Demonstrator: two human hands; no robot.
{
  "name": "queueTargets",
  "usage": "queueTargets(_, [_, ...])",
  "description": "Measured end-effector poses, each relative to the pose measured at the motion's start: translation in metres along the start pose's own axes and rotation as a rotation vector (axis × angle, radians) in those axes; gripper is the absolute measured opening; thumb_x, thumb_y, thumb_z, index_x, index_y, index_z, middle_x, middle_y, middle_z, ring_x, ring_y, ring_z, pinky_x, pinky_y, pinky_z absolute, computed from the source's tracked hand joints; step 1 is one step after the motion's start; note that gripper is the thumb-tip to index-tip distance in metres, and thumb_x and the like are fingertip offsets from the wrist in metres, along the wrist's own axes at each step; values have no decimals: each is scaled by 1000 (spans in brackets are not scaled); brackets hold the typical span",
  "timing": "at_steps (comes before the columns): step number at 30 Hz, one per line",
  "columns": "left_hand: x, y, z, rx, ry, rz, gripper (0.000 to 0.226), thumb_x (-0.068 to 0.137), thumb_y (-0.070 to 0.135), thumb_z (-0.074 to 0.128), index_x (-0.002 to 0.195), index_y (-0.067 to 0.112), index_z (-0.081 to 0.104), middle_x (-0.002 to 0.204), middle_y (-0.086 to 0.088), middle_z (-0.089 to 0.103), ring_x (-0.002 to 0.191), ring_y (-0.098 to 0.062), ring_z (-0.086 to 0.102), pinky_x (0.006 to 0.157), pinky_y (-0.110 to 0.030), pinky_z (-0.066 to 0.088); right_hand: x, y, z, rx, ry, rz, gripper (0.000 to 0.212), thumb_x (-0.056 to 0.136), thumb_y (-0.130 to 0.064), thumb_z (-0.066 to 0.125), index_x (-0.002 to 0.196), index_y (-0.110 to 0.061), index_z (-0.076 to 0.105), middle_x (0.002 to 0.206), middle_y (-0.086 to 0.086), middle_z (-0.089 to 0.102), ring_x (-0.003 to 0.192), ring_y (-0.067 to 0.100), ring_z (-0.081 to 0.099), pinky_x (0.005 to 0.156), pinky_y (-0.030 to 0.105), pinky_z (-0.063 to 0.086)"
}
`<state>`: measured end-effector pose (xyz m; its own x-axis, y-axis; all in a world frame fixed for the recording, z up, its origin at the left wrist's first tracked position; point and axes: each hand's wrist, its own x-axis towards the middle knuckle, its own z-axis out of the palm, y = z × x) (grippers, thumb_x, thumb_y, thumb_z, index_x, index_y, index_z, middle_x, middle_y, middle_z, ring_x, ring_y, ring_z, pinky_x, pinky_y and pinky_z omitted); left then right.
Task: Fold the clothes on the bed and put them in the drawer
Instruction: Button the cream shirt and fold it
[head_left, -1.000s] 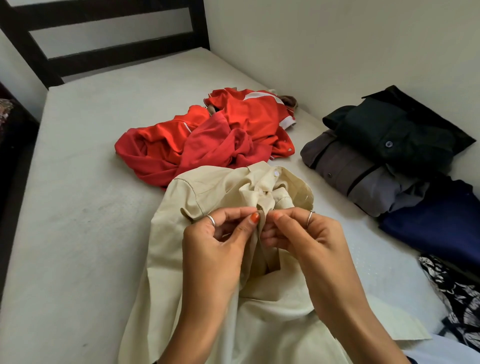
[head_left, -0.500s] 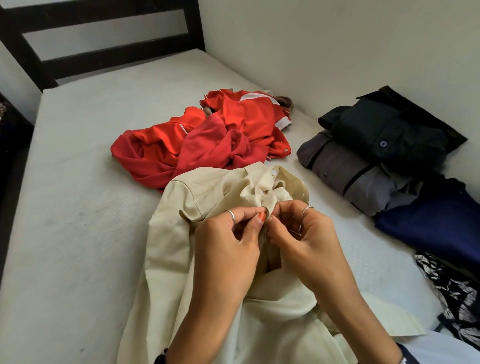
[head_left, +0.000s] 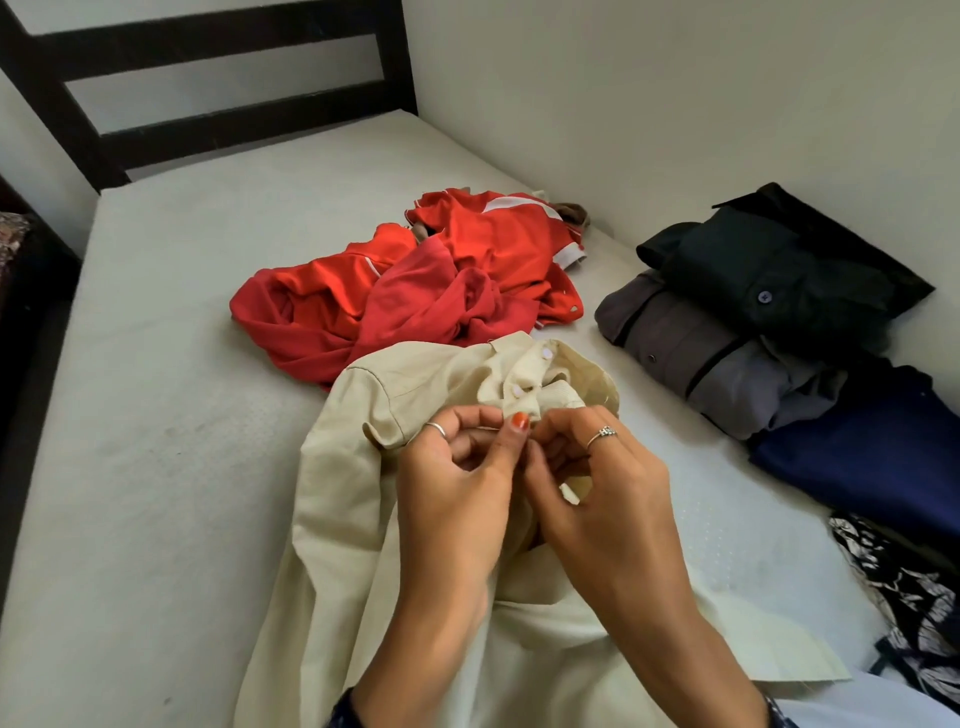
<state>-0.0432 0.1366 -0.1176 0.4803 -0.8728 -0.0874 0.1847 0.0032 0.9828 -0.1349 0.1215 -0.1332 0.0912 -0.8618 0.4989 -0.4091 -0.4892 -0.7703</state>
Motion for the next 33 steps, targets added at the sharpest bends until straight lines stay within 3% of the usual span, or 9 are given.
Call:
queueTargets(3, [3,1,2,-61,-24,-5,10,85,5,67,84,12,59,68,-4,72,66,-13,69,70,-28,54,1,-4,-3,97,6,80,4,85,-15,64,81,-14,62,73,-9,59,67,7,58,60,13,46])
queueTargets(9, [10,-1,-2,50,-155,77,20,84,1,67,84,17,55,75,-11,69,70,-15,65,70,-27,53,11,-3,-18,691,-103,664,14,89,-2,58,75,-3,61,57,5,53,52,12,48,48,17,43])
queueTargets(11, [12,0,-2,86,-187,102,19,84,0,67,82,16,56,69,-4,68,66,-10,63,65,-21,51,14,-3,-19,799,-142,729,10,91,-3,57,81,-4,58,61,7,52,55,14,49,49,18,44])
queueTargets(13, [18,4,-2,96,-175,122,17,84,2,68,80,16,58,66,1,67,64,-8,61,64,-19,49,13,-2,-17,745,-150,674,10,92,-11,59,87,-5,54,68,8,54,58,14,52,50,18,45])
queueTargets(16, [33,13,-4,110,-116,187,16,84,5,69,79,17,60,66,1,68,63,-11,62,68,-29,49,7,-2,-14,504,-178,523,23,91,-28,62,90,-8,52,72,7,59,60,14,54,56,29,47])
queueTargets(21, [54,32,0,269,-90,347,15,84,11,71,81,22,62,65,5,70,63,-6,66,65,-30,52,-12,-2,-8,-300,-365,181,29,89,-46,56,104,-31,36,97,-14,49,82,11,52,69,32,46])
queueTargets(26, [60,33,3,332,-92,376,14,85,13,71,81,24,63,68,3,72,65,-8,67,64,-31,52,-13,-3,1,-264,-337,227,23,94,-36,48,109,-29,34,102,-13,45,86,16,51,70,34,41])
queueTargets(31, [61,28,5,325,-106,358,13,85,16,71,80,25,63,72,-2,73,68,-13,68,66,-35,52,-7,-1,2,-472,-337,264,31,92,-51,45,103,-29,27,101,-12,43,75,17,39,66,32,33])
queueTargets(33, [60,25,3,318,-115,353,12,85,16,71,81,25,64,73,-2,73,70,-15,69,68,-38,54,-6,0,4,-500,-327,269,27,94,-48,44,103,-27,31,99,-12,42,73,17,37,64,33,34])
